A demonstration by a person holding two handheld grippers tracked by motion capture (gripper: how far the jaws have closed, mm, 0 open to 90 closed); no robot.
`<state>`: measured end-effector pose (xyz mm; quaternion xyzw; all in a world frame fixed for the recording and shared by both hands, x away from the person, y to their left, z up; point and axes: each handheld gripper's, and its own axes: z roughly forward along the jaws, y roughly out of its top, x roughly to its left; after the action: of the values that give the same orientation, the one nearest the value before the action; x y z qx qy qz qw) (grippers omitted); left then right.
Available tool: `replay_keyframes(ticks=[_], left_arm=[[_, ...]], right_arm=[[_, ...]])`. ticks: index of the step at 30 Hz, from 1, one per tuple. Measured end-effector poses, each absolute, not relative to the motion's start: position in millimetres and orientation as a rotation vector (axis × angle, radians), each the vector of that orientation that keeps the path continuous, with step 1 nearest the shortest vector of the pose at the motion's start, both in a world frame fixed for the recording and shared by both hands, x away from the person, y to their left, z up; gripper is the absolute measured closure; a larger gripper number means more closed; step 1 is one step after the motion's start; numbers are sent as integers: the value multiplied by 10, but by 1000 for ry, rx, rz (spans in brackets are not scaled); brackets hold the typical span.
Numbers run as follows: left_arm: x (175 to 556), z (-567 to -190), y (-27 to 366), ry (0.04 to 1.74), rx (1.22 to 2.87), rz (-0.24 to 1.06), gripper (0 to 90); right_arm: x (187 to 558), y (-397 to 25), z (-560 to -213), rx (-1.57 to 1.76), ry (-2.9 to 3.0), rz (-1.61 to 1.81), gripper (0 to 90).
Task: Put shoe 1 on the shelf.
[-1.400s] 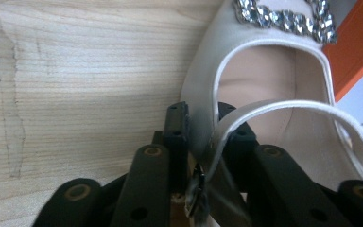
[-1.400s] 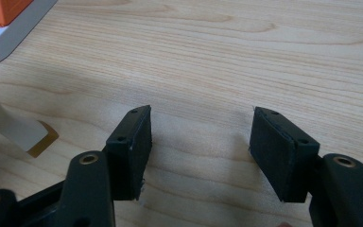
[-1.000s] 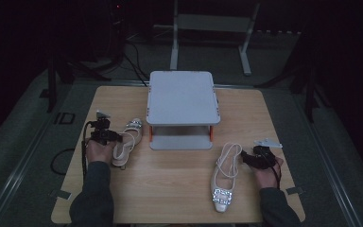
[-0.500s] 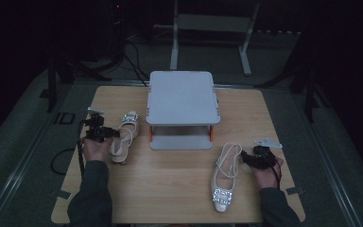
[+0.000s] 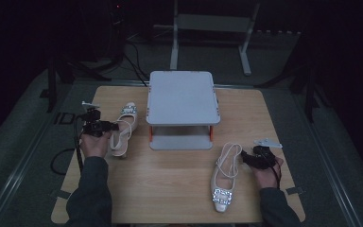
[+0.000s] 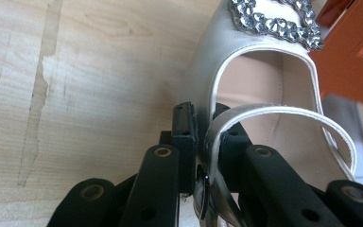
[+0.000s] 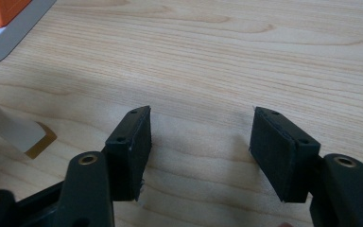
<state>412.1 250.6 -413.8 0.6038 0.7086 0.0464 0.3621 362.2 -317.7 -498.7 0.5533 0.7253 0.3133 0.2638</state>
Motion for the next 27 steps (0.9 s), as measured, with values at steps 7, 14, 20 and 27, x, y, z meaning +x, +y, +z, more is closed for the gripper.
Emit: replay_keyframes(ticks=[7, 14, 20, 27], left_arm=[[4152, -3984, 2494, 1814, 1527, 125, 815], [4189, -3819, 2473, 1803, 1506, 137, 815], [4226, -3646, 2450, 1789, 1492, 147, 814], [4268, -3437, 2380, 1770, 1487, 170, 815]], right_arm=[[3625, -3172, -4986, 1492, 1965, 846, 389], [3624, -3171, -4985, 1496, 1964, 847, 389], [3624, -3172, -4985, 1498, 1963, 847, 388], [3625, -3172, -4985, 1499, 1964, 849, 388]])
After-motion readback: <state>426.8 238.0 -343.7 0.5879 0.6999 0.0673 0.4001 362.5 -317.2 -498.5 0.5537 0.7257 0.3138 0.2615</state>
